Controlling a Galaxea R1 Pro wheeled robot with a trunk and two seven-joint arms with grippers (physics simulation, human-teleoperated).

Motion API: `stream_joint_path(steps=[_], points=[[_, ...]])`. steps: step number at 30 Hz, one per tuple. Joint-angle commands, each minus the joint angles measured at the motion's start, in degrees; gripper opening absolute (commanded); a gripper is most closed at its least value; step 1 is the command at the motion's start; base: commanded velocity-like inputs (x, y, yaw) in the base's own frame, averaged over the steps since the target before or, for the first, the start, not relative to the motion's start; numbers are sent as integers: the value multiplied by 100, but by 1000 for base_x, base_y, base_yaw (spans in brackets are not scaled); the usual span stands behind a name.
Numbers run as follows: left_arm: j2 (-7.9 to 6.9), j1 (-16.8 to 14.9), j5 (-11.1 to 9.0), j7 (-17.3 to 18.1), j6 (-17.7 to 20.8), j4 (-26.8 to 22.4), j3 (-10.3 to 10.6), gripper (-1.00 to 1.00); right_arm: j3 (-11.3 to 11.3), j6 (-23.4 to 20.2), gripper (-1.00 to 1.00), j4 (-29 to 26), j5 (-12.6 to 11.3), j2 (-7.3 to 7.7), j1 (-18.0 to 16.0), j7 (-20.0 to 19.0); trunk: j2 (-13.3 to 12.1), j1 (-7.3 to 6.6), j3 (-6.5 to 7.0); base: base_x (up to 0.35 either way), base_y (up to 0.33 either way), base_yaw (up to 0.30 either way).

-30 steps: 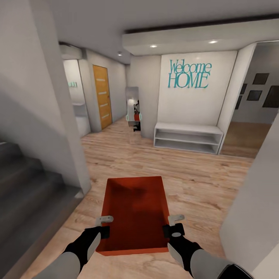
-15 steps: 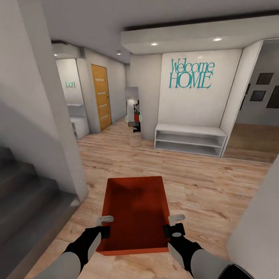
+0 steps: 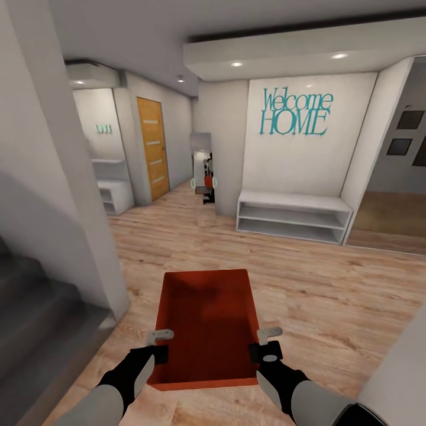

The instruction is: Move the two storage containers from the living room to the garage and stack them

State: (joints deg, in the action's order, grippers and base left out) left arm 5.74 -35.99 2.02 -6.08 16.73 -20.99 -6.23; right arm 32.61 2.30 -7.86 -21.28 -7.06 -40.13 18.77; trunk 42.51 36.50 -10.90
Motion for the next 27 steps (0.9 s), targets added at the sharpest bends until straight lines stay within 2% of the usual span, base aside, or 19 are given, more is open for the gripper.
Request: stream_joint_path(steps=[1,11,27], points=[[-114,4,61,-33,40,7,-8,-100,-202,104,-100,-14,72,21,-12,22,7,4,-8,322,0,0],[-167,4,61,-33,41,1,-10,-100,-203,104,-100,-14,72,21,-12,22,7,4,-8,322,0,0],[-168,4,61,-33,41,6,-10,-100,-203,104,-100,-5,72,22,-12,22,7,4,-8,322,0,0]])
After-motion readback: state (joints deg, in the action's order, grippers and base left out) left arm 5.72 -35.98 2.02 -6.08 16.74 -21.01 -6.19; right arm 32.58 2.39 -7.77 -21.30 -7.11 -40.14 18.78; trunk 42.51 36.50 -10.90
